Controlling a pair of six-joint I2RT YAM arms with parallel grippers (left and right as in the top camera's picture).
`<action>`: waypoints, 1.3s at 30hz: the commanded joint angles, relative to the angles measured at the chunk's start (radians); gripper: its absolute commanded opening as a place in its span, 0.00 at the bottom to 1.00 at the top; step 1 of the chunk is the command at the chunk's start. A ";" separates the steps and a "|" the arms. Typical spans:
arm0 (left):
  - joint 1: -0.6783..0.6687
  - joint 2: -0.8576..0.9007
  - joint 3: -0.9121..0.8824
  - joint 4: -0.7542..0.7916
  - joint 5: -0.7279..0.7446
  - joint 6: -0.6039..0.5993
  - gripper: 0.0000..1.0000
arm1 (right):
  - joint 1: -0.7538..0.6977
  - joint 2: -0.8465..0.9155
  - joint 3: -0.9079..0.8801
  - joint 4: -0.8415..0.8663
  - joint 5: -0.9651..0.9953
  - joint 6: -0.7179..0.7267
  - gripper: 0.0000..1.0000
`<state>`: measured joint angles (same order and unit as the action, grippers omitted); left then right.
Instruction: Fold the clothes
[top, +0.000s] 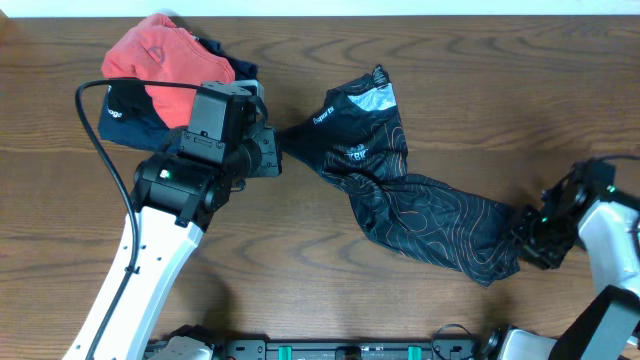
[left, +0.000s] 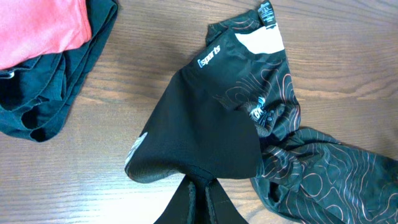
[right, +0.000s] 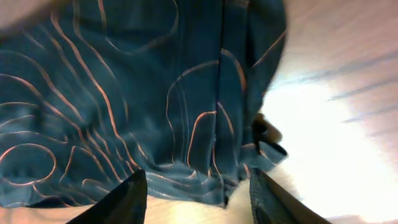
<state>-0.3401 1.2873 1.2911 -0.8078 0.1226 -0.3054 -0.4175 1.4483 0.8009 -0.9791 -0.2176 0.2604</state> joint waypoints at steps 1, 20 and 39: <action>0.006 -0.010 0.020 -0.002 -0.019 0.021 0.06 | 0.000 -0.004 -0.071 0.032 -0.053 0.021 0.53; 0.006 -0.010 0.020 -0.031 -0.019 0.021 0.06 | -0.003 -0.062 0.060 -0.022 -0.253 -0.082 0.01; -0.002 -0.124 0.188 -0.155 -0.019 0.096 0.06 | -0.196 -0.085 0.586 -0.287 -0.247 -0.074 0.01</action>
<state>-0.3405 1.2091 1.3979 -0.9474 0.1230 -0.2485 -0.5797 1.3800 1.3022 -1.2358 -0.4534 0.1978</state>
